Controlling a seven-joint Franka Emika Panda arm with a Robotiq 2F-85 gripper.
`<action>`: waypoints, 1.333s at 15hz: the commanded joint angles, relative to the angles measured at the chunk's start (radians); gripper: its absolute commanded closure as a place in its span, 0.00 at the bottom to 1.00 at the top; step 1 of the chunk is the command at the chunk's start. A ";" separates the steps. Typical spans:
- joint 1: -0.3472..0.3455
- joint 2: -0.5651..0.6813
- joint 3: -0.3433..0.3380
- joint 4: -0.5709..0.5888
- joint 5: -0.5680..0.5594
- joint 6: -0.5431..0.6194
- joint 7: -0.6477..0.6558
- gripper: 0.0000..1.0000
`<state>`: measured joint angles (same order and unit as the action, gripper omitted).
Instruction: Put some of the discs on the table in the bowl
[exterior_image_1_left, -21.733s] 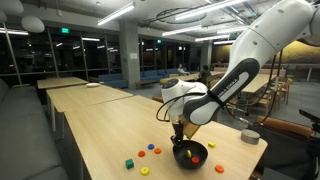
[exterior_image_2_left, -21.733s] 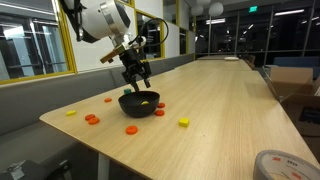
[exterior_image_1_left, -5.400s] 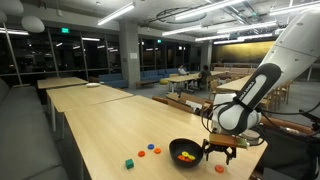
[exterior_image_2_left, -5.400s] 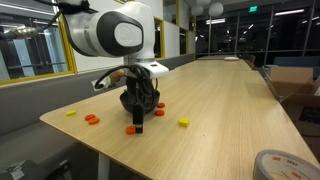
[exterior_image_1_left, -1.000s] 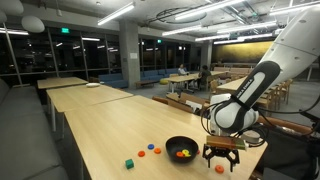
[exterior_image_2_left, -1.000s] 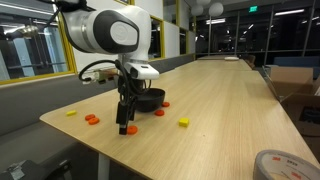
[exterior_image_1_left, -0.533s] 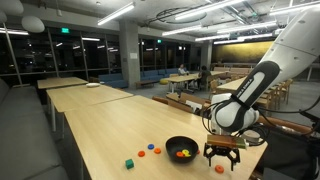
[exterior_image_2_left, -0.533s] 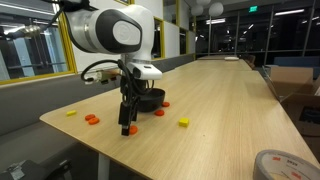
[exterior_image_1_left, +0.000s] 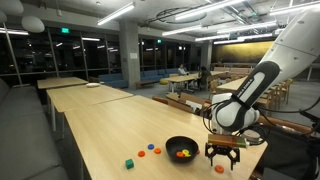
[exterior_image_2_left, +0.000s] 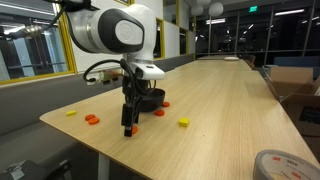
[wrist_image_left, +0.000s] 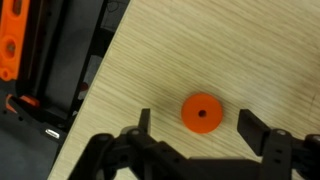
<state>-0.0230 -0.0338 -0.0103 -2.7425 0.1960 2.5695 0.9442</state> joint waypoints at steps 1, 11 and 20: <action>-0.007 -0.010 -0.002 0.001 -0.035 -0.001 0.010 0.42; -0.005 -0.022 -0.002 0.001 -0.046 0.003 0.001 0.74; -0.043 -0.176 0.026 -0.011 -0.276 0.021 0.099 0.74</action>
<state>-0.0365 -0.1286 -0.0079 -2.7412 -0.0072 2.5957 1.0031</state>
